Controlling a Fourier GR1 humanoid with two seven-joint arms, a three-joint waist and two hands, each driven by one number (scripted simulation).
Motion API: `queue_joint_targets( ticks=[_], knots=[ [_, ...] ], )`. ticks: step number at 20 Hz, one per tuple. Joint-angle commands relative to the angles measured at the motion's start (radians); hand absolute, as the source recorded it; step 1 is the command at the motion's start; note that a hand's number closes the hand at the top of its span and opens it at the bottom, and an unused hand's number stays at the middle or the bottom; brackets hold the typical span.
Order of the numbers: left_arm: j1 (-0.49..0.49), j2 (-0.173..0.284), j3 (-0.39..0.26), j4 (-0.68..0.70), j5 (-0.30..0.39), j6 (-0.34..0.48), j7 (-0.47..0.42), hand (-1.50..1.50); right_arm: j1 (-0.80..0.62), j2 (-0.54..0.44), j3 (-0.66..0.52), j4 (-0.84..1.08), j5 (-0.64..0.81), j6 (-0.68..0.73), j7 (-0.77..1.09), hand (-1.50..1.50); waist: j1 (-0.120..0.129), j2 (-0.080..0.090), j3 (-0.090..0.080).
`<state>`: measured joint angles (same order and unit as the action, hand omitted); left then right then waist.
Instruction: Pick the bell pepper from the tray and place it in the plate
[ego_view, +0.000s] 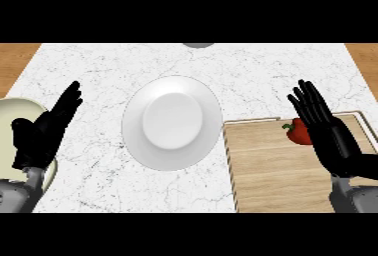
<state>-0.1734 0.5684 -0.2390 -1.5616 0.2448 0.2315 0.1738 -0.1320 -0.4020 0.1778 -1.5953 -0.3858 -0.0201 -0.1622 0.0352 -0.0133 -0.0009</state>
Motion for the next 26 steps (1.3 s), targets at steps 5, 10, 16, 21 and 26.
queue_joint_targets(
  ticks=[5,10,16,21,26],
  knots=[
    [-0.057,-0.086,-0.005,0.038,-0.081,0.067,-0.059,0.00,-0.158,-0.023,0.128,-0.083,-0.105,0.265,0.141,-1.50,-0.025,0.018,0.000],
    [-0.074,-0.104,-0.012,0.062,-0.049,0.035,-0.055,0.00,-0.192,-0.215,0.225,-0.127,0.450,0.223,-0.111,1.50,-0.040,0.020,0.001],
    [-0.125,-0.166,0.005,0.182,-0.068,0.020,-0.106,0.00,-0.038,-0.149,0.235,0.222,0.536,0.201,-0.545,-1.50,-0.039,0.020,0.003],
    [-0.095,-0.177,0.007,0.160,-0.089,0.020,-0.111,0.00,-0.091,-0.218,0.106,0.171,0.571,0.115,-0.591,-1.50,-0.039,0.013,0.001],
    [-0.063,-0.170,0.023,0.109,-0.095,0.010,-0.072,0.00,-0.072,-0.367,-0.040,0.051,0.496,0.217,-0.524,-1.50,-0.043,0.008,0.000]
  ],
)
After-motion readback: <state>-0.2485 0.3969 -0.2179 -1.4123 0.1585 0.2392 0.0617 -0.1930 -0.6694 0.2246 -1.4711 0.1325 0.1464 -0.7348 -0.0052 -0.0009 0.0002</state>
